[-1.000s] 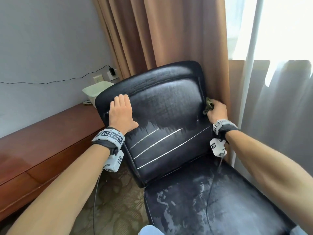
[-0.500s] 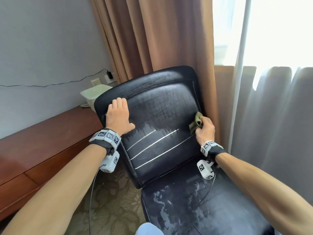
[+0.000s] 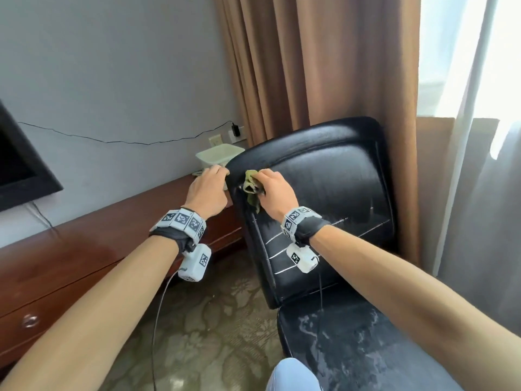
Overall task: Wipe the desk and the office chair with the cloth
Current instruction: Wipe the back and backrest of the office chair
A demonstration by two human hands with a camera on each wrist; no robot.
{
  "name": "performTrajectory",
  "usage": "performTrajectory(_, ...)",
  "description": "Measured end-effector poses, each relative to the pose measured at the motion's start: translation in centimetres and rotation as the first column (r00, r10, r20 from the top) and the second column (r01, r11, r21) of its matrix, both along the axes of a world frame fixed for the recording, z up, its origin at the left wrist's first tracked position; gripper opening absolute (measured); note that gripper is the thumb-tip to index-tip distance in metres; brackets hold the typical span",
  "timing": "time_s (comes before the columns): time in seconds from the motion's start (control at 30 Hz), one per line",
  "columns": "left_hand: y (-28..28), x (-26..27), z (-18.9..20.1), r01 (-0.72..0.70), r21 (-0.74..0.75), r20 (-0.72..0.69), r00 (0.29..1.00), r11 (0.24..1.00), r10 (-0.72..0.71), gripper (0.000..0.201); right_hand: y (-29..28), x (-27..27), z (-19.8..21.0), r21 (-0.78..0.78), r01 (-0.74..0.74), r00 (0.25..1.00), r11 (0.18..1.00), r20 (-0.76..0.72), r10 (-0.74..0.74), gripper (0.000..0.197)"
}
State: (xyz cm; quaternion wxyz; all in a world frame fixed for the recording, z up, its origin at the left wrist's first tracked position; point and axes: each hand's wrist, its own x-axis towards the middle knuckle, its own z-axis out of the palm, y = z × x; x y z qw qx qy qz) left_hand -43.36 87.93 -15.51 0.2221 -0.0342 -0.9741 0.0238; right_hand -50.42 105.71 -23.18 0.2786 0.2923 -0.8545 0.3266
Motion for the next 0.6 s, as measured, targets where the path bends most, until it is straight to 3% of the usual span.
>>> performTrajectory(0.2, -1.4, -0.2, -1.2, -0.01, 0.058, 0.02, 1.0, 0.998, 0.009, 0.055, -3.3, 1.2, -4.1, 0.15, 0.133, 0.979, 0.98, -0.171, -0.107, 0.036)
performTrajectory(0.3, -0.8, -0.8, -2.6, 0.023, 0.072, -0.031, 0.999, 0.997, -0.021, 0.053, -2.9, 2.0, -7.7, 0.273, 0.12, 0.966, 0.955, -0.256, -0.048, 0.035)
performTrajectory(0.43, 0.5, -1.8, -3.6, 0.07, 0.063, -0.158, 0.986, 0.995, -0.06, 0.046, -1.8, 2.4, -9.7, 0.339, 0.073, 0.971, 0.938, -0.239, 0.011, 0.043)
performTrajectory(0.6, 2.2, -3.0, -3.6, 0.087, -0.01, -0.091, 0.992, 0.996, -0.087, 0.052, -0.7, 2.6, -11.0, 0.47, 0.038, 0.964, 0.882, -0.248, 0.091, 0.041)
